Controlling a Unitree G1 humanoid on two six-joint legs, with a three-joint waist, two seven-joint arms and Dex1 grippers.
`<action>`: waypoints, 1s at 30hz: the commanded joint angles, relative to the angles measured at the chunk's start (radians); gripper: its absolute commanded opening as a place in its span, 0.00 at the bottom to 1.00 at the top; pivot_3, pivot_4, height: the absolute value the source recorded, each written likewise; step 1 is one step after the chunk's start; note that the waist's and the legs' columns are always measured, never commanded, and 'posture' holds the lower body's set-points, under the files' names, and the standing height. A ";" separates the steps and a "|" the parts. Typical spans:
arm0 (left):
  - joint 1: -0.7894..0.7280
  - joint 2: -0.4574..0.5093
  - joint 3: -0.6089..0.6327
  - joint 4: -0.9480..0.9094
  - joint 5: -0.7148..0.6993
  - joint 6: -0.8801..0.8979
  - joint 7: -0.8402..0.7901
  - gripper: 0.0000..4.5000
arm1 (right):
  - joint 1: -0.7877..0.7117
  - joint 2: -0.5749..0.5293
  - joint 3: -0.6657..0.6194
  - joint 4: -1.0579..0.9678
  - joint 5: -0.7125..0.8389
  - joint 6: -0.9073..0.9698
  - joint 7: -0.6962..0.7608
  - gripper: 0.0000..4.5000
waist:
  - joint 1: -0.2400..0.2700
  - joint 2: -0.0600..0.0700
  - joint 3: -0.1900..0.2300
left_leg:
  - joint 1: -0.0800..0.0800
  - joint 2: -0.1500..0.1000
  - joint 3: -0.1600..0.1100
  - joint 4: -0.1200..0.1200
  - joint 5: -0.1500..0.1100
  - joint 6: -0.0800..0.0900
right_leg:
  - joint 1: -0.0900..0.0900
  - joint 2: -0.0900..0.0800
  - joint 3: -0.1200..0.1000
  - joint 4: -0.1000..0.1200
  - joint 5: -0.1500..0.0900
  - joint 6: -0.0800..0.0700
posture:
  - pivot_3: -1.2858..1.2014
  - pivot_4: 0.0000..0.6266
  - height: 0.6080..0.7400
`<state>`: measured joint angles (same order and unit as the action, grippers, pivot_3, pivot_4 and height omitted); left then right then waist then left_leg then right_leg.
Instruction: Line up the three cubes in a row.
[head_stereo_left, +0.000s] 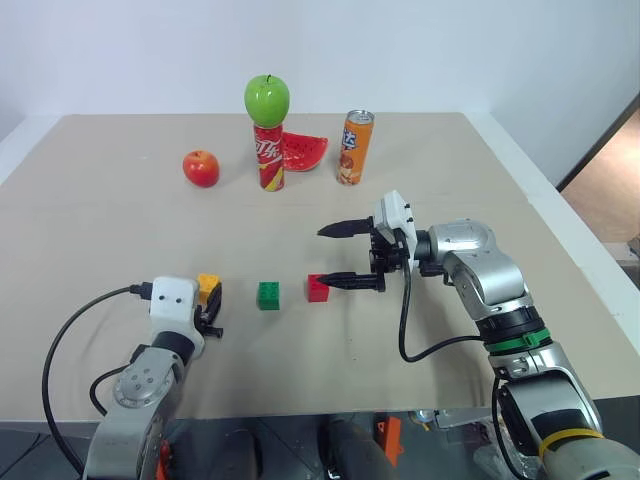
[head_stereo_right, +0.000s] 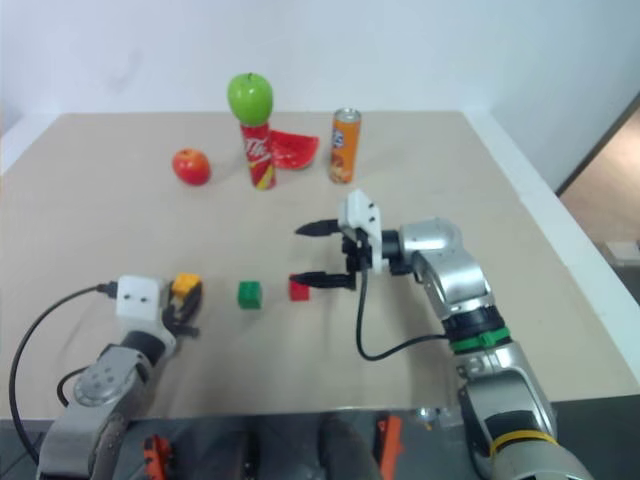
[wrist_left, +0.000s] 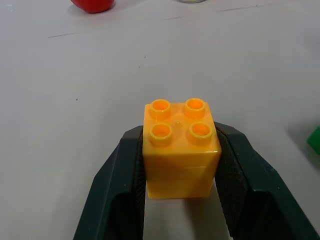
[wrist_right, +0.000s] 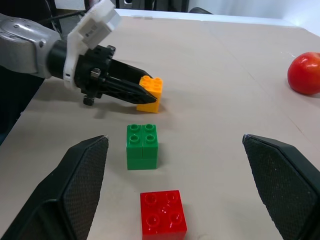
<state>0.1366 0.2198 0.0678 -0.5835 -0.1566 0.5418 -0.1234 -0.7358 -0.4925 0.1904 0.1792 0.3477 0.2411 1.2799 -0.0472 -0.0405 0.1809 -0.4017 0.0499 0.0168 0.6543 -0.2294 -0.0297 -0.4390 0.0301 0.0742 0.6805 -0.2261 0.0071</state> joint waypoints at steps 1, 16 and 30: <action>0.005 0.015 0.004 -0.053 -0.004 -0.004 -0.018 0.29 | 0.000 -0.008 -0.030 -0.028 0.007 -0.015 -0.002 1.00 | 0.000 0.000 0.000 | 0.000 0.000 0.000 0.000 0.000 0.000 | 0.000 0.000 0.000 0.000 0.000 0.000 | 0.52 0.24 1.00; -0.043 0.025 -0.023 0.008 0.001 -0.030 -0.059 0.29 | -0.001 -0.010 -0.029 -0.023 0.005 -0.017 -0.002 1.00 | 0.000 0.000 0.000 | 0.000 0.000 0.000 0.000 0.000 0.000 | 0.000 0.000 0.000 0.000 0.000 0.000 | 0.52 0.24 1.00; -0.034 0.022 -0.011 0.001 0.016 -0.019 -0.021 0.29 | 0.006 -0.014 -0.028 -0.024 0.003 -0.019 -0.002 1.00 | 0.000 0.000 0.000 | 0.000 0.000 0.000 0.000 0.000 0.000 | 0.000 0.000 0.000 0.000 0.000 0.000 | 0.52 0.24 1.00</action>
<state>0.1013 0.2410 0.0415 -0.5587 -0.1544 0.5257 -0.1569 -0.7242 -0.4986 0.1904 0.1793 0.3468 0.2353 1.2787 -0.0475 -0.0405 0.1809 -0.4016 0.0498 0.0170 0.6543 -0.2294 -0.0297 -0.4389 0.0301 0.0744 0.6806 -0.2261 0.0071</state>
